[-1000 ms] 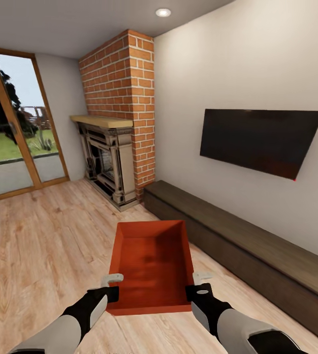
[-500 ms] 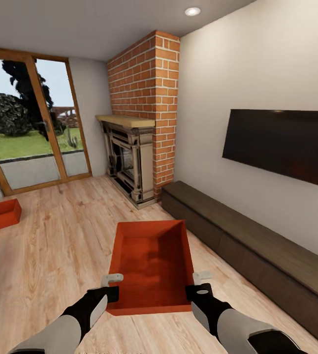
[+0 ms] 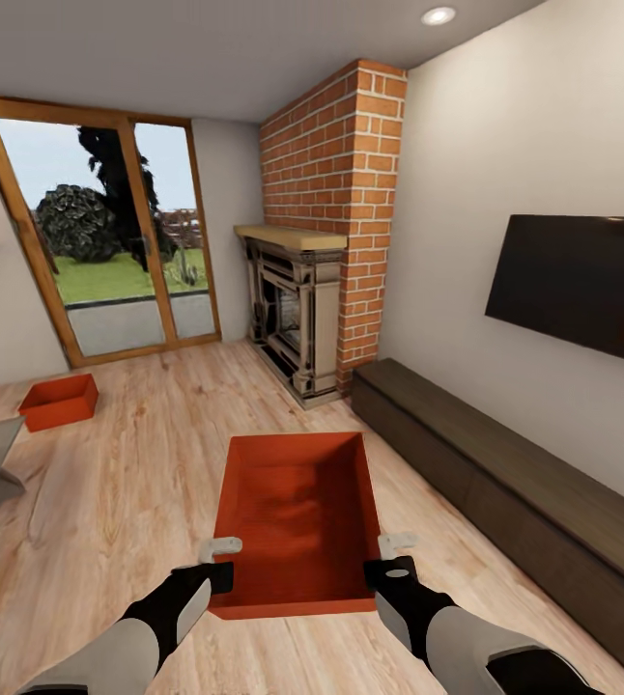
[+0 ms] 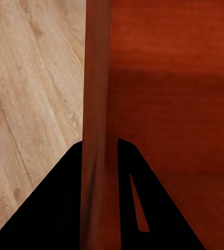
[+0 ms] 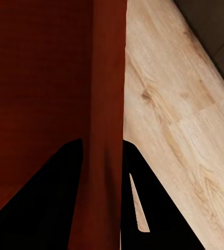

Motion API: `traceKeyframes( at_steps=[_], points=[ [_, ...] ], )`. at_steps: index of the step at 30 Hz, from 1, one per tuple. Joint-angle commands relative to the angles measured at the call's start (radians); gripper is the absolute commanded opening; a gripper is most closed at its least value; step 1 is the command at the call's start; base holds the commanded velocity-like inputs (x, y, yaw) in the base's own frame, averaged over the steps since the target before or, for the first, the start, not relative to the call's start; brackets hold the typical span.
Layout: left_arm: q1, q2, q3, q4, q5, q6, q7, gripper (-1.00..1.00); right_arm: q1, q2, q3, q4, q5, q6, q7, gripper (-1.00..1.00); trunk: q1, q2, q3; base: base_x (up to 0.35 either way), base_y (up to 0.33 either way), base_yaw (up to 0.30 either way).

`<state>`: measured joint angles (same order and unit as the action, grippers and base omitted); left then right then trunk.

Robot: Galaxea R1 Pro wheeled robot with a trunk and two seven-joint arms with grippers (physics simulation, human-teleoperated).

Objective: Move the two storage containers from the living room to the garage. In the garage, place one container on the floor and stack the other container on top of it (either order is fine).

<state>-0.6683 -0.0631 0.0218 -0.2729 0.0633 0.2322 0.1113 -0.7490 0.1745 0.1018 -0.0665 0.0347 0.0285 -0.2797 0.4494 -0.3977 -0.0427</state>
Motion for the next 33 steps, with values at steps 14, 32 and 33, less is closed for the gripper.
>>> traceKeyframes(
  at_steps=[14,32,33],
  points=[
    [-0.001,0.006,0.007,-0.003,-0.013,0.007,0.01,-1.0,-0.001,0.0,0.004,0.0,0.008,0.002,-0.016,-1.0,0.001,-0.002,-0.002,0.0,0.0,0.278],
    [-0.001,0.006,0.007,-0.003,-0.013,0.007,0.01,-1.0,-0.001,0.0,0.004,0.0,0.008,0.002,-0.016,-1.0,0.001,-0.002,-0.002,0.0,0.0,0.274],
    [-0.001,0.006,0.007,-0.003,-0.013,0.007,0.01,-1.0,-0.001,0.0,0.004,0.0,0.008,0.003,-0.016,-1.0,0.001,-0.002,-0.002,0.0,0.0,0.142]
  ],
)
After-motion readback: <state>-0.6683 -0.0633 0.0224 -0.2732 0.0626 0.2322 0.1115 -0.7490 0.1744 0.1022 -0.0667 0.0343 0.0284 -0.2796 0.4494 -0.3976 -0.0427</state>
